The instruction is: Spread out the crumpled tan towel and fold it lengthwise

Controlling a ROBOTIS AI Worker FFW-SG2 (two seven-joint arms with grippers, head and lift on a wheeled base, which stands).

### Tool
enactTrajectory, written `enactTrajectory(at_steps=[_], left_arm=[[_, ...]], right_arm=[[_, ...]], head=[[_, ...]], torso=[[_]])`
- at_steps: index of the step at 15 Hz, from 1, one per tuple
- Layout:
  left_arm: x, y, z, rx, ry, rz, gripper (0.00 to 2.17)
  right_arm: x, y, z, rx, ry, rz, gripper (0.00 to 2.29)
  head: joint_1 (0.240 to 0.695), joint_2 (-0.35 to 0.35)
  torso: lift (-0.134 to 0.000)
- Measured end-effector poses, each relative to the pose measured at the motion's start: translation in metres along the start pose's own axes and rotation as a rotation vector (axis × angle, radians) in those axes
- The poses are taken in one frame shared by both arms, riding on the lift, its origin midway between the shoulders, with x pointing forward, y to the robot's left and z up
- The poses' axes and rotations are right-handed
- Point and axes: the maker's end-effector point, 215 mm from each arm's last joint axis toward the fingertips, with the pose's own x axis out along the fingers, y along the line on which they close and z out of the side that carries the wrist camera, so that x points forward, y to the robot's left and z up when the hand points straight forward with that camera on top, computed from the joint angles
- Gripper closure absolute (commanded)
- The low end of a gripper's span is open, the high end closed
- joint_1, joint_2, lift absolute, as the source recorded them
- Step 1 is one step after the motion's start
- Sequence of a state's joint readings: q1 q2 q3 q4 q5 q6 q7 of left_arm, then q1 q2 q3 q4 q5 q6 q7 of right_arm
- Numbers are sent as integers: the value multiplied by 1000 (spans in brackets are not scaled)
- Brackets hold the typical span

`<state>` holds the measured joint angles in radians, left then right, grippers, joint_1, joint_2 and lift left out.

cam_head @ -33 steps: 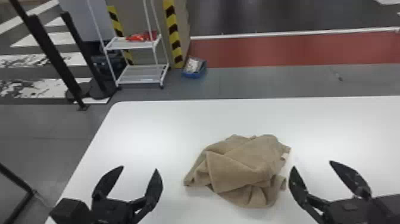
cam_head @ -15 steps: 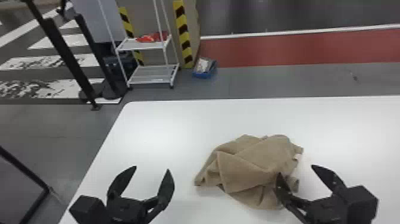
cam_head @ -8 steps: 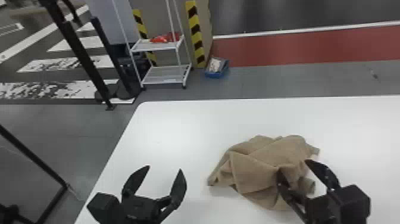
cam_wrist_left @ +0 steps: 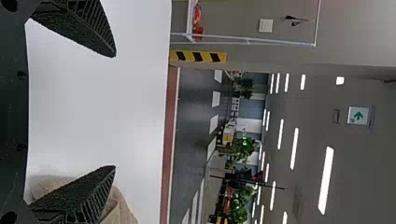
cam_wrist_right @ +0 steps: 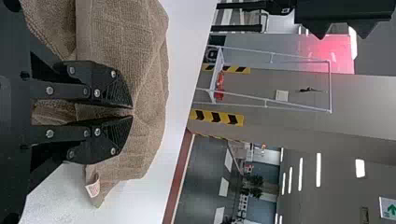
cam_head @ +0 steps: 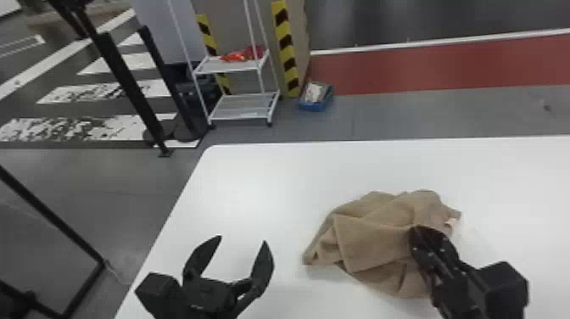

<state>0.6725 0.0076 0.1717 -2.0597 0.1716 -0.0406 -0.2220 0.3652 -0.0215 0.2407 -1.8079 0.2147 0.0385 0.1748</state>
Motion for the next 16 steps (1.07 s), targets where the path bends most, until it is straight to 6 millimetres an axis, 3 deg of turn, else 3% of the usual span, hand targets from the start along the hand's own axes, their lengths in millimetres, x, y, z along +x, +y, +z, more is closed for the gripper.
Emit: enactTrajectory(at_steps=[2, 7, 11, 16], left_arm=[[1, -1, 0, -1, 0, -3, 12], [1, -9, 0, -3, 0, -27, 12], [1, -19, -2, -7, 4, -59, 12], [2, -20, -1, -9, 3, -60, 16]], right_arm=[[0, -2, 20, 11, -59, 10, 1541], [-4, -13, 156, -5, -350, 51, 1541], [-7, -30, 203, -30, -417, 28, 1541], [-41, -58, 273, -60, -534, -16, 1541]], head=[[695, 289], [695, 290], [695, 266], [695, 236]], torso=[[-124], [-124], [-124], [-124]])
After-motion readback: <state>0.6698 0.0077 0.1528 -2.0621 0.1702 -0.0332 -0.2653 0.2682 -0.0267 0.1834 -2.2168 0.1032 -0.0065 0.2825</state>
